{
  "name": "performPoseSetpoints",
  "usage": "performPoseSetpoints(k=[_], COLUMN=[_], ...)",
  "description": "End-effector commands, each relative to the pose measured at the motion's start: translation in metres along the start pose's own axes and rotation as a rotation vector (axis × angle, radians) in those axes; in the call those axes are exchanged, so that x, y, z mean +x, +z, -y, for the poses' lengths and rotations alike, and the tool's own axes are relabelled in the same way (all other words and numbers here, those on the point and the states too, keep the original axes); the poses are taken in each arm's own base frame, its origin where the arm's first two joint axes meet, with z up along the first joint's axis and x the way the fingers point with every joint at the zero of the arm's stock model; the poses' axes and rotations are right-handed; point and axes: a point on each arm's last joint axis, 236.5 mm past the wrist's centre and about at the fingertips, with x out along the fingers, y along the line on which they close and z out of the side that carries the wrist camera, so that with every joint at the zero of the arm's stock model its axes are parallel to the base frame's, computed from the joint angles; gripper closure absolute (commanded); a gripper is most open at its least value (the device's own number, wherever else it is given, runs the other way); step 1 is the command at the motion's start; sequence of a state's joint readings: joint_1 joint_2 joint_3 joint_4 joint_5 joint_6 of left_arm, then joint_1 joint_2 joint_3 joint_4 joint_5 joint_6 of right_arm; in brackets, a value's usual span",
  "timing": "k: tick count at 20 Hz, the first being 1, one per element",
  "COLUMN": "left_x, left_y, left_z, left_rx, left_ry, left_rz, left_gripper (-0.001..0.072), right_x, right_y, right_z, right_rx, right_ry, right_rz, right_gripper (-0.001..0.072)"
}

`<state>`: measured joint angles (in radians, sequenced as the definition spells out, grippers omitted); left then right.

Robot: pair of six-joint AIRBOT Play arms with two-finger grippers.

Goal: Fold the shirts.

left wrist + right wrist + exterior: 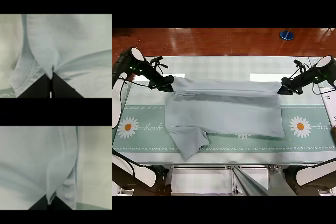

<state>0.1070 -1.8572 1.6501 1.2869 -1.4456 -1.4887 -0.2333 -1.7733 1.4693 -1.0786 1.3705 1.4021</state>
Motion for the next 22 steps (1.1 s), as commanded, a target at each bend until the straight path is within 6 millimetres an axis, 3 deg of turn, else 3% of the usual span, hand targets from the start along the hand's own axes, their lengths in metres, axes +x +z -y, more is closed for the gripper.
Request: performPoseSetpoints(k=[1,2,3,4,5,6,10,12,14,16,19,22], left_x=[0.006,0.007,0.007,0.005,0.002,-0.003,-0.047,-0.064,-0.064,-0.051,-0.025,0.003], left_y=[-0.006,-0.006,-0.010,-0.014,-0.019,-0.026,-0.055,-0.084,-0.129,-0.168,-0.202,-0.229], left_z=[0.005,0.010,0.019,0.023,0.024,0.023,0.005,-0.019,-0.049,-0.059,-0.038,-0.027], left_rx=[0.008,0.013,0.016,0.018,0.020,0.023,-0.023,-0.100,-0.261,-0.426,-0.567,-0.582], left_ry=[-0.002,-0.011,-0.039,-0.051,-0.052,-0.047,-0.033,-0.037,-0.059,-0.160,-0.362,-0.369], left_rz=[-0.025,-0.026,-0.044,-0.060,-0.080,-0.104,-0.086,-0.027,0.027,0.107,0.147,0.059], left_gripper=[0.0690,0.0690,0.0688,0.0625,0.0390,0.0199,0.0196,0.0197,0.0196,0.0197,0.0197,0.0197], right_x=[0.008,0.007,0.007,0.004,0.000,-0.010,-0.083,-0.100,-0.097,-0.084,-0.062,-0.056], right_y=[-0.007,-0.005,-0.003,-0.004,-0.007,-0.009,-0.034,-0.051,-0.068,-0.091,-0.122,-0.136], right_z=[0.005,0.005,0.005,0.004,0.003,0.005,0.049,0.056,0.031,0.003,-0.019,-0.027], right_rx=[0.017,0.027,0.055,0.073,0.062,0.050,0.073,0.146,0.171,0.175,0.185,0.162], right_ry=[-0.005,-0.006,-0.008,-0.006,-0.014,-0.040,-0.270,-0.219,-0.020,0.138,0.253,0.279], right_rz=[-0.019,-0.011,-0.003,-0.003,-0.004,0.005,0.099,0.228,0.380,0.478,0.483,0.447], right_gripper=[0.0691,0.0687,0.0590,0.0315,0.0292,0.0292,0.0292,0.0293,0.0293,0.0293,0.0293,0.0293])
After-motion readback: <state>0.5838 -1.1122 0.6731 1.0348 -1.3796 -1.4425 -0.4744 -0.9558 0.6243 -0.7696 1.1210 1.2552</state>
